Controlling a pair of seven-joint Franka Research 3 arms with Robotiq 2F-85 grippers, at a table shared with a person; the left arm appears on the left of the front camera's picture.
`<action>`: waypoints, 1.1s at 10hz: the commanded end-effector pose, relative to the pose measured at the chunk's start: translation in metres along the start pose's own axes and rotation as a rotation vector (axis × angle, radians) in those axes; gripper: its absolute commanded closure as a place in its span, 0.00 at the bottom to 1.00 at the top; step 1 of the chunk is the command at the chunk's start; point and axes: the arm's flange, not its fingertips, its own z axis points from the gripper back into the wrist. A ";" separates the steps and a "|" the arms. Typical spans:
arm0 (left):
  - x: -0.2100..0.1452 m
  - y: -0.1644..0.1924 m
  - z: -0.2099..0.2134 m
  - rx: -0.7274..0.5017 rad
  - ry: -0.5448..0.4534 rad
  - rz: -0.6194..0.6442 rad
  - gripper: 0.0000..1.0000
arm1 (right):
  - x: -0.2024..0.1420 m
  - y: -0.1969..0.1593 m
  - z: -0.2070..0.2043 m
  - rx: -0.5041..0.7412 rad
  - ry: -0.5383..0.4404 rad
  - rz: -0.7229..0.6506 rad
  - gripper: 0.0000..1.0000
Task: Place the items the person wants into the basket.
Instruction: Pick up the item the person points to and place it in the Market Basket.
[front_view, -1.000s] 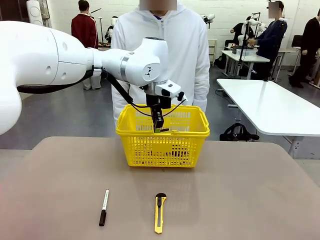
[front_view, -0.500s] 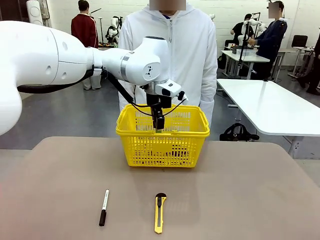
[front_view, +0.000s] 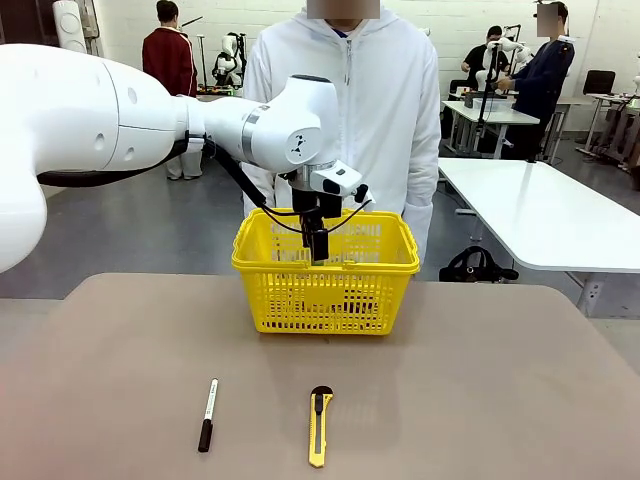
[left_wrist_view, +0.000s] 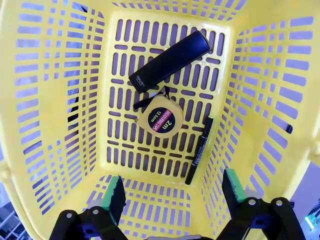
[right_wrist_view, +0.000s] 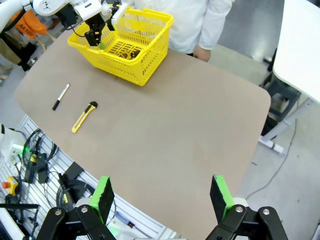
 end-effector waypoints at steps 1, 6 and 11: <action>0.009 0.008 0.003 0.033 0.025 -0.010 0.00 | -0.003 0.001 -0.004 0.012 -0.001 0.003 0.00; -0.107 -0.070 0.147 0.169 -0.125 0.131 0.00 | -0.003 0.001 -0.004 0.012 -0.001 0.003 0.00; -0.311 -0.195 0.227 0.286 -0.309 0.191 0.00 | -0.003 0.001 -0.004 0.012 -0.001 0.003 0.00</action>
